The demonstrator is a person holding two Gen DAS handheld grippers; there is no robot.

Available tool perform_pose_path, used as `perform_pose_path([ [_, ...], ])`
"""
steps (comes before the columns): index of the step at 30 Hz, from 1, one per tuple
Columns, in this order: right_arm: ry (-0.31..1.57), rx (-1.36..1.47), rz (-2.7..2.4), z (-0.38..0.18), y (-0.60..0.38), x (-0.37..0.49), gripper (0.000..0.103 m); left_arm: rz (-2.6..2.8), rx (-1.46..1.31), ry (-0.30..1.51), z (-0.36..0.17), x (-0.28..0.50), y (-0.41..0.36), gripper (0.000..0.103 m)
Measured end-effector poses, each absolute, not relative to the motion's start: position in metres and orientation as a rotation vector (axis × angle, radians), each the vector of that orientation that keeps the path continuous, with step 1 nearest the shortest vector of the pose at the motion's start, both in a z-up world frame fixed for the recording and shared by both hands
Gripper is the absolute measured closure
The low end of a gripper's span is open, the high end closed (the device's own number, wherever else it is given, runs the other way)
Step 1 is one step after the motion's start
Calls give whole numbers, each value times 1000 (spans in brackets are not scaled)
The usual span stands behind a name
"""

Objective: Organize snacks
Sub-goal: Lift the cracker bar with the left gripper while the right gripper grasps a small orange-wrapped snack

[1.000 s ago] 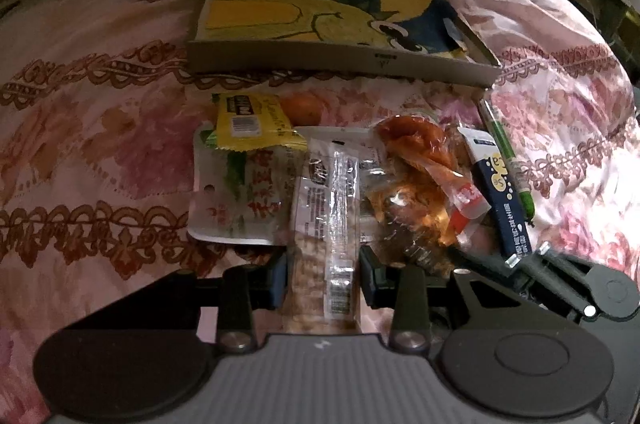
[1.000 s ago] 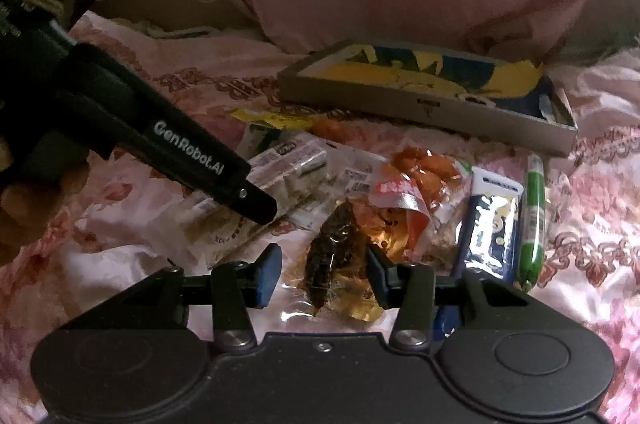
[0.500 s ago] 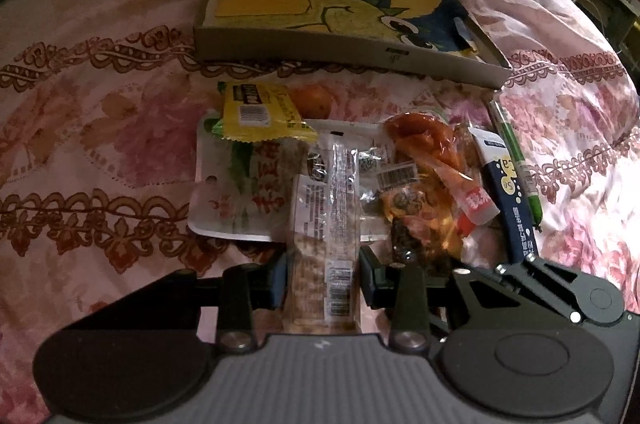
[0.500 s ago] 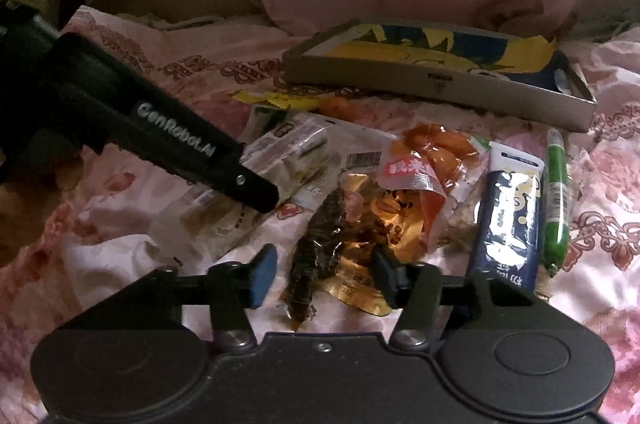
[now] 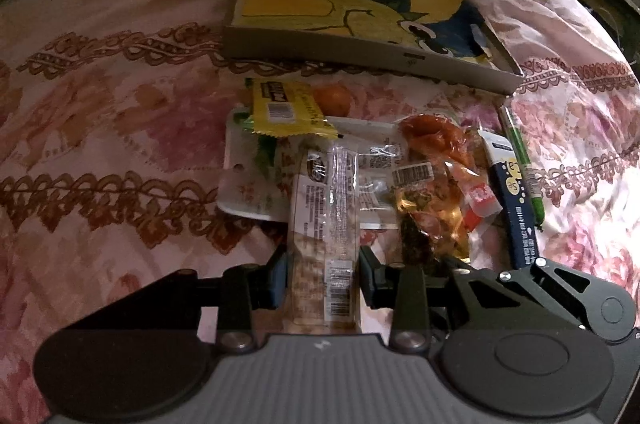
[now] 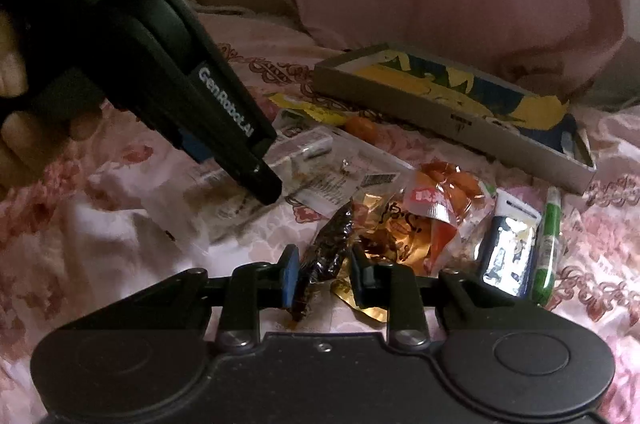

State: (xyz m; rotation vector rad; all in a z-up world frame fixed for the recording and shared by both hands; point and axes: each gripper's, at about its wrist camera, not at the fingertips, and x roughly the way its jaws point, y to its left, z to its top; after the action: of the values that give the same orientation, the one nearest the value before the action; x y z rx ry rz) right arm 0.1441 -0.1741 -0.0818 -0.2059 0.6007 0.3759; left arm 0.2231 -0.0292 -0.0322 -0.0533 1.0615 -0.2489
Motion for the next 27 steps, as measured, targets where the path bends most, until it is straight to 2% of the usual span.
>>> perform_pose_path([
  [9, 441, -450, 361, -76, -155, 114, 82, -215, -73, 1037, -7, 205, -33, 64],
  [14, 369, -528, 320, -74, -155, 106, 89, -197, -101, 1013, 7, 199, -31, 65],
  [27, 311, -516, 237, -58, -174, 112, 89, -203, -111, 926, 28, 194, -43, 65],
])
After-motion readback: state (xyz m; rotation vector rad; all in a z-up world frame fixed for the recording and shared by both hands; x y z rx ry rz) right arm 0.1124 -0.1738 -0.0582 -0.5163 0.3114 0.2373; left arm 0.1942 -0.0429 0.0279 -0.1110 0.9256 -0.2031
